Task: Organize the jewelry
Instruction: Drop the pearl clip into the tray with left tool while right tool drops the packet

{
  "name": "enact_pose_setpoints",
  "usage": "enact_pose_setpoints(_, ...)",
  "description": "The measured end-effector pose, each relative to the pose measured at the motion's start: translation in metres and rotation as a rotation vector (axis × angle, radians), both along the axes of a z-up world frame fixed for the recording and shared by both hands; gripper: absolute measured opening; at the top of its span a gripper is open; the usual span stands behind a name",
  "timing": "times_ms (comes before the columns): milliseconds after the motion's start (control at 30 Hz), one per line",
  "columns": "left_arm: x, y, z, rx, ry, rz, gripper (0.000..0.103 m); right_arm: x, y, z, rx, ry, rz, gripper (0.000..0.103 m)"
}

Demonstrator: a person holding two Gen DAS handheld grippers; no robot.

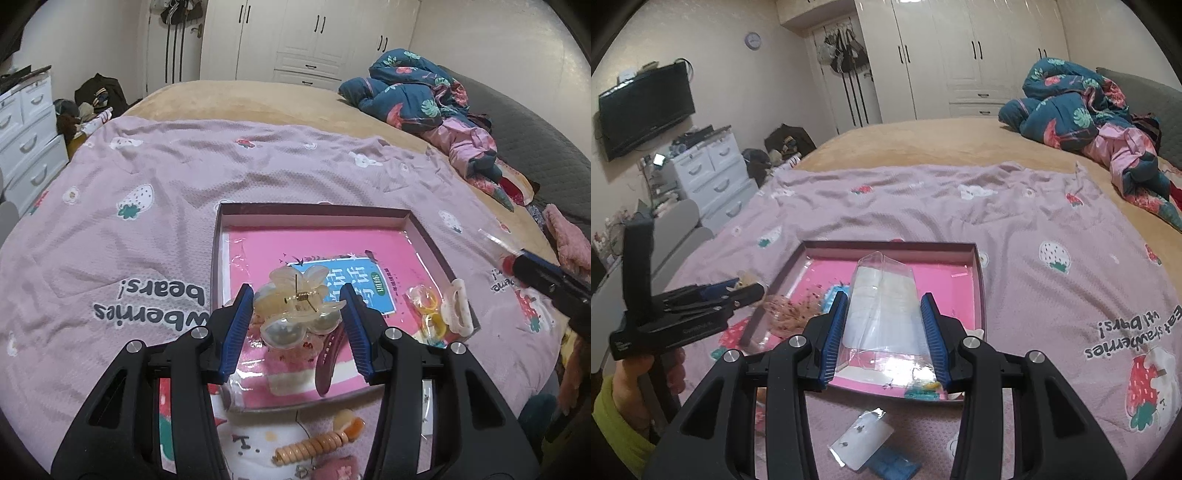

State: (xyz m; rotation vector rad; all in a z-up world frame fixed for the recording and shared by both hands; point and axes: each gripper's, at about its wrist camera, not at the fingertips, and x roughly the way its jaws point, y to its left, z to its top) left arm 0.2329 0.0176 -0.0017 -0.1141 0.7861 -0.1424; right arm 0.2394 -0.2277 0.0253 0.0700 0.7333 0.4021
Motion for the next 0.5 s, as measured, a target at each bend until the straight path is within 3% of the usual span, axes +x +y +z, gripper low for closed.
enact_pose_setpoints(500,0.027,-0.002,-0.04,0.013,0.078,-0.033,0.04,0.037,0.024,-0.055,-0.093,0.093,-0.038,0.04)
